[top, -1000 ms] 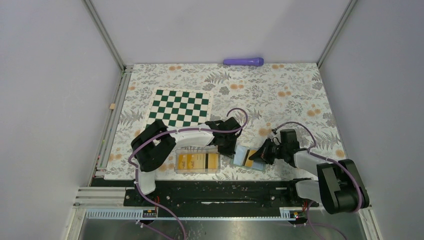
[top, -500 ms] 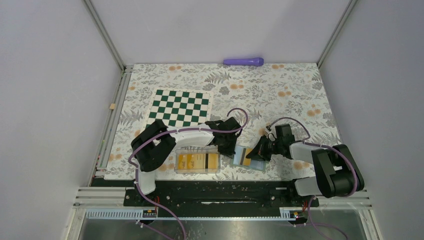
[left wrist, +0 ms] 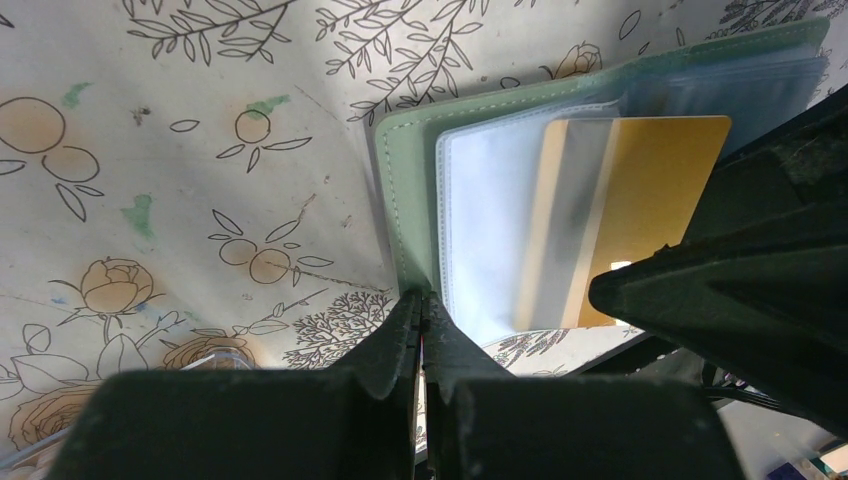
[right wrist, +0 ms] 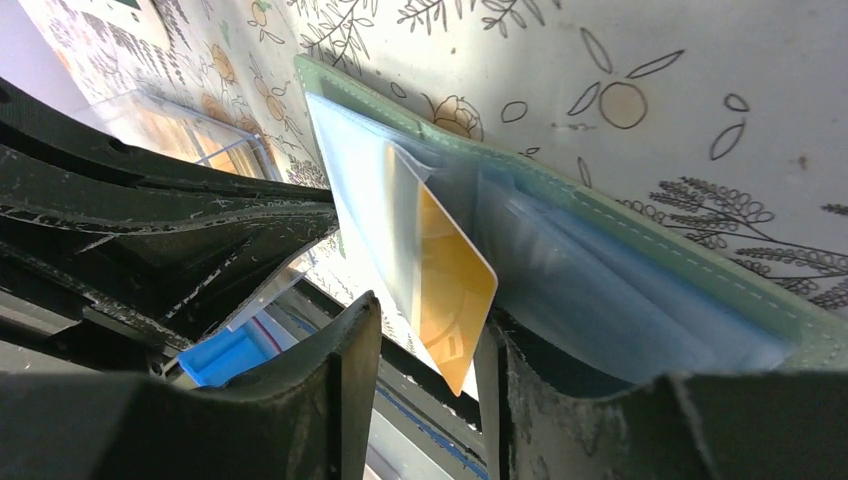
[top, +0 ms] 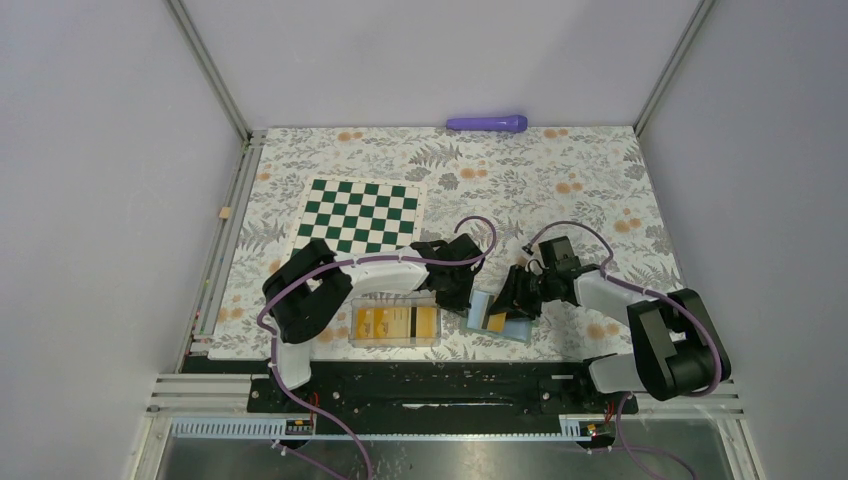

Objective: Put the credit cards into the card holder
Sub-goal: Insert the credit card into the card holder.

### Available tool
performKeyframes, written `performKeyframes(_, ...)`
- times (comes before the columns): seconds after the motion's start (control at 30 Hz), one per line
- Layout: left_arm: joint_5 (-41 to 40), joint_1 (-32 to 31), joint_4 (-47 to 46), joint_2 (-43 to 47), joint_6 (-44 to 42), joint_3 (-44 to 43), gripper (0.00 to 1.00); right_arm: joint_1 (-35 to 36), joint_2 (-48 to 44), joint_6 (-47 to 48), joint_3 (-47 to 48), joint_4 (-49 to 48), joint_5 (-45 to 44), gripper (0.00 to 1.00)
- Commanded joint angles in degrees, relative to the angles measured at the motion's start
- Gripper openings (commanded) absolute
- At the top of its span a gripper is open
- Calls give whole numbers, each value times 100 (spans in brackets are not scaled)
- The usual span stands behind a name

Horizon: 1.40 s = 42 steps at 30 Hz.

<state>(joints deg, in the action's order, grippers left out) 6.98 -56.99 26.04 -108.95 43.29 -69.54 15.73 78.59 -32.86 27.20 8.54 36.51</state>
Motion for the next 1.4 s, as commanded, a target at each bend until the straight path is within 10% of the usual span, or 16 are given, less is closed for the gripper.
performKeyframes(0.0, -53, -31, 329, -353, -145, 42, 0, 254, 69, 341, 236, 722, -675, 47)
performKeyframes(0.6, 351, -59, -65, 156, 143, 125, 0, 1004, 733, -390, 80, -1033, 176, 65)
performKeyframes(0.87, -640, 114, 671, 666, 60, -19, 45, 1004, -345, 256, 353, 787, -651, 77)
performKeyframes(1.37, 1518, 464, -1632, 124, 793, 865, 54, 1001, -1084, 278, 492, 1664, -1254, 80)
